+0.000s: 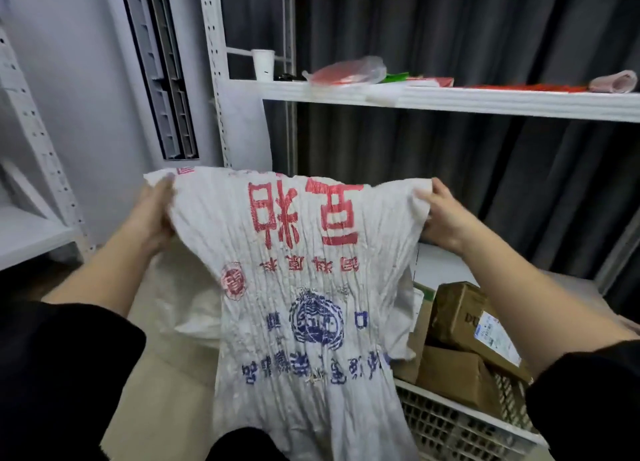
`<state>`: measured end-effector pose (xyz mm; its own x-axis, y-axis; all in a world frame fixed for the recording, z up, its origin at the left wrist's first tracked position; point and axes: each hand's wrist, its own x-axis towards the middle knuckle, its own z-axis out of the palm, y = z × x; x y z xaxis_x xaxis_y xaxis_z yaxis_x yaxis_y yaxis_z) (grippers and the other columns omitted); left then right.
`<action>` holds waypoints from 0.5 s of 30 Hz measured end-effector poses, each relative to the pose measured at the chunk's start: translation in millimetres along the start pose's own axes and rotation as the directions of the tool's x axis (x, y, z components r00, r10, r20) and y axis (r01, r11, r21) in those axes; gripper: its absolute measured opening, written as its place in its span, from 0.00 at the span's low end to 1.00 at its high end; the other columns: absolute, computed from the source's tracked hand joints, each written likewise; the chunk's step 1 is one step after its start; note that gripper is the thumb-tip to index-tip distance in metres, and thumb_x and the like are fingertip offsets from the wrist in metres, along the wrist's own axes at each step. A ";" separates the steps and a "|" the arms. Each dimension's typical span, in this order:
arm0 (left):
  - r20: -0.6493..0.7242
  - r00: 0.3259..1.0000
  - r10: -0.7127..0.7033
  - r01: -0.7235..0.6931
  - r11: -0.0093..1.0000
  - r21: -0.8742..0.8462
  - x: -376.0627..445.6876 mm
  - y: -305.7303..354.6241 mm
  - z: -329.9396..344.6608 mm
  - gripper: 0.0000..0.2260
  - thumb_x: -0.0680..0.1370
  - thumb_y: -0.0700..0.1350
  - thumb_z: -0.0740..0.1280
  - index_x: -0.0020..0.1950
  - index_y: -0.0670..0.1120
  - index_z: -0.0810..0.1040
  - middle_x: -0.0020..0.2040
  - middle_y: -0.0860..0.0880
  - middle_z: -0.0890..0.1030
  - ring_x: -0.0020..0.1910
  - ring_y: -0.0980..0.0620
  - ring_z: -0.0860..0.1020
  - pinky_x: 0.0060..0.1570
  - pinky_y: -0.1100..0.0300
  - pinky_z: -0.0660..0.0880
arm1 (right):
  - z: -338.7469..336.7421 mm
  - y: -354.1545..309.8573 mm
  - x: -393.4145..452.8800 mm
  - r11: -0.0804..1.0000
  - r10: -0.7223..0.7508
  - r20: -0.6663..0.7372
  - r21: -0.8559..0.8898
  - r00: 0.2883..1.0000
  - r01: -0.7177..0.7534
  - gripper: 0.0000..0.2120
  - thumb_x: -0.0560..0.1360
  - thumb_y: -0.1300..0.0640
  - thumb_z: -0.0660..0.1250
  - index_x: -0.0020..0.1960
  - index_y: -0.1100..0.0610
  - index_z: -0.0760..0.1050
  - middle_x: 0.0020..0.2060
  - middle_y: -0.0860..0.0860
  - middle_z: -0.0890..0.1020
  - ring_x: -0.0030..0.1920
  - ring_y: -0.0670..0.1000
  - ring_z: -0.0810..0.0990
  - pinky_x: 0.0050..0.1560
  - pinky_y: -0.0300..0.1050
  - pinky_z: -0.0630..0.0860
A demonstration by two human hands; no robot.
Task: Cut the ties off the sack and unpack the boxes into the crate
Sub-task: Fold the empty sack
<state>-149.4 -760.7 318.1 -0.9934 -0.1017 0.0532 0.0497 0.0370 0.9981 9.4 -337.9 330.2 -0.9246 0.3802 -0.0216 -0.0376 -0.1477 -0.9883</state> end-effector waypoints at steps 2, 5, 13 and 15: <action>0.152 0.988 0.017 -0.037 0.991 0.129 -14.0 -6.7 27.7 0.28 0.69 0.55 0.75 0.64 0.55 0.66 0.61 0.51 0.78 0.51 0.51 0.81 0.44 0.53 0.81 | 9.0 16.1 0.7 0.941 0.014 0.019 -0.339 1.000 -0.007 0.34 0.71 0.61 0.69 0.72 0.46 0.59 0.63 0.53 0.71 0.53 0.55 0.77 0.46 0.50 0.78; 0.172 0.981 0.094 -0.169 0.848 0.501 -32.4 -12.0 58.7 0.37 0.71 0.45 0.76 0.73 0.42 0.59 0.70 0.43 0.69 0.67 0.43 0.71 0.66 0.53 0.68 | 20.3 13.8 2.2 0.858 -0.213 -0.180 -0.505 0.960 0.095 0.32 0.75 0.68 0.61 0.76 0.51 0.57 0.70 0.54 0.66 0.64 0.56 0.72 0.60 0.46 0.72; 0.186 0.964 -0.188 0.229 0.945 -0.232 -17.3 1.0 29.6 0.17 0.77 0.56 0.61 0.59 0.46 0.76 0.48 0.48 0.82 0.48 0.48 0.80 0.45 0.54 0.75 | -17.8 -6.3 -9.0 0.977 0.170 -0.200 -0.093 0.965 -0.191 0.16 0.75 0.45 0.64 0.55 0.56 0.71 0.37 0.52 0.79 0.34 0.51 0.80 0.38 0.43 0.77; 0.300 0.894 -0.333 0.287 0.939 0.187 -29.8 -8.2 41.5 0.10 0.75 0.51 0.64 0.51 0.47 0.76 0.40 0.47 0.79 0.39 0.49 0.76 0.42 0.57 0.73 | -10.1 6.9 -10.0 0.915 0.258 -0.072 -0.303 0.963 -0.268 0.12 0.77 0.49 0.60 0.42 0.57 0.74 0.31 0.51 0.78 0.32 0.51 0.78 0.42 0.46 0.77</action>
<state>-124.5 -716.7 306.9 -0.9355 0.1952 -0.2944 -0.2580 0.1920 0.9469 22.2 -333.4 322.1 -0.8730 0.3942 -0.2871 0.3282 0.0394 -0.9438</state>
